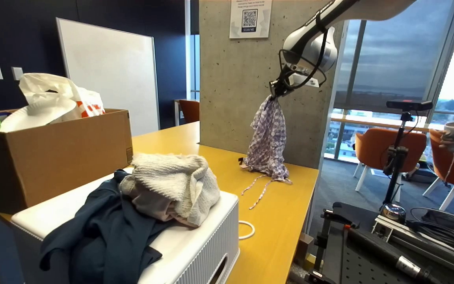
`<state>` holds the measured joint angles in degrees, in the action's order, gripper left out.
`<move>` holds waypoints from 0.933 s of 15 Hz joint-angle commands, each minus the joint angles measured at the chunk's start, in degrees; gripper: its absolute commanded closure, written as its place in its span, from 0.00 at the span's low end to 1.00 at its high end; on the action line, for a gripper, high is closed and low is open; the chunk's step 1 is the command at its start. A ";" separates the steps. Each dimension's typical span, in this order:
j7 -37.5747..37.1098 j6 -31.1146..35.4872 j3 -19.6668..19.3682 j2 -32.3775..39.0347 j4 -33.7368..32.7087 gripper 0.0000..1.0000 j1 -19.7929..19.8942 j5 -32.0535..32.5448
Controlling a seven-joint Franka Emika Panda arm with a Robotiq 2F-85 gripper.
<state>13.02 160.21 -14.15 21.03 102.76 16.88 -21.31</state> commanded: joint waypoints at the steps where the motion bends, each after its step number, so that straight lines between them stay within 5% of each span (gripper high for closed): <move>1: 2.69 0.38 1.59 2.51 -1.38 0.71 1.93 -1.82; 5: -0.42 0.14 4.56 -0.72 -0.46 0.43 2.61 4.99; 11: -0.58 1.21 11.01 -7.71 8.46 0.01 -5.29 10.99; 14: -4.29 -0.54 13.51 -8.67 10.08 0.00 -11.31 13.94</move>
<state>11.60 160.88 -2.38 14.76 109.94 9.66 -10.53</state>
